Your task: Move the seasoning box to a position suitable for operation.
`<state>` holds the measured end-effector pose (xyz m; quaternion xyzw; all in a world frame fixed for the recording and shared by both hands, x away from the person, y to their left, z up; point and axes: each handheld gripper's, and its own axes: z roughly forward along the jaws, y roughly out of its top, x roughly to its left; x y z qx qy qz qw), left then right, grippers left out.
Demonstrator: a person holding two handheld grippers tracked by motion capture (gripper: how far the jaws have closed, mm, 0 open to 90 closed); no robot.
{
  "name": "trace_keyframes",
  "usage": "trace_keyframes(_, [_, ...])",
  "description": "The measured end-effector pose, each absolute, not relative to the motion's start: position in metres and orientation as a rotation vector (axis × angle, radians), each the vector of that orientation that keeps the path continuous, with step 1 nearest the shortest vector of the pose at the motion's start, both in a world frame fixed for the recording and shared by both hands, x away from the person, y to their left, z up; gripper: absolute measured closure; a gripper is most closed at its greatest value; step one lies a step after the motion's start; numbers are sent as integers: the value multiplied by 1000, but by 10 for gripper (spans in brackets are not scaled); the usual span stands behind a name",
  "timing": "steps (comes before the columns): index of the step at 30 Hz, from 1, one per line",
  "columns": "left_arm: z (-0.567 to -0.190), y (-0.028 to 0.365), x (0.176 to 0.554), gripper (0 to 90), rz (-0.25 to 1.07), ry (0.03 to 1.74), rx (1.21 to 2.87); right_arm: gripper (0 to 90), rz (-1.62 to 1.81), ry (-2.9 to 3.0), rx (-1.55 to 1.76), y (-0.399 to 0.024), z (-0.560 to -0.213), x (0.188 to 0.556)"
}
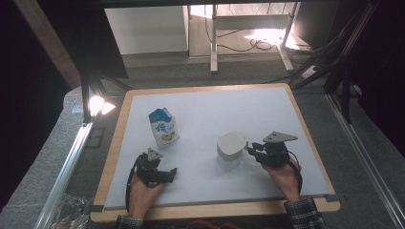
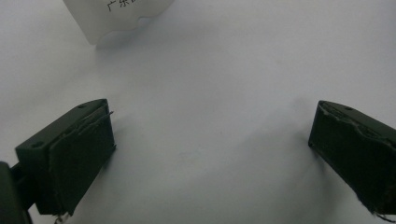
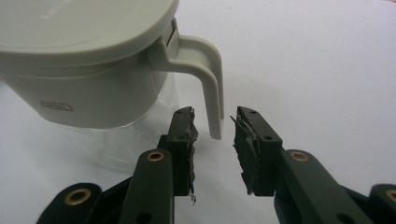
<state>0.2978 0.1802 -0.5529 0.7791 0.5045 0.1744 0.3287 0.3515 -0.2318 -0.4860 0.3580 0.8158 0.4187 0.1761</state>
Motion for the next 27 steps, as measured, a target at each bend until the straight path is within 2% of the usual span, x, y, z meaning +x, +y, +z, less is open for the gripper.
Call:
trace_keyframes(7, [-552, 181, 296, 36, 464, 1308, 2040, 707, 1212, 2323, 1006, -238, -480, 352])
trace_keyframes(11, [-550, 181, 294, 140, 474, 1320, 2022, 780, 1231, 2330, 1003, -243, -475, 352])
trace_keyframes(13, [-547, 180, 293, 153, 457, 1302, 2008, 794, 1233, 2332, 1001, -244, -474, 352])
trace_keyframes(21, [-525, 162, 290, 373, 410, 1153, 2010, 852, 1264, 2346, 979, -243, -469, 354])
trace_keyframes(27, [-511, 141, 295, 564, 301, 1012, 2032, 867, 1277, 2342, 938, -235, -459, 355])
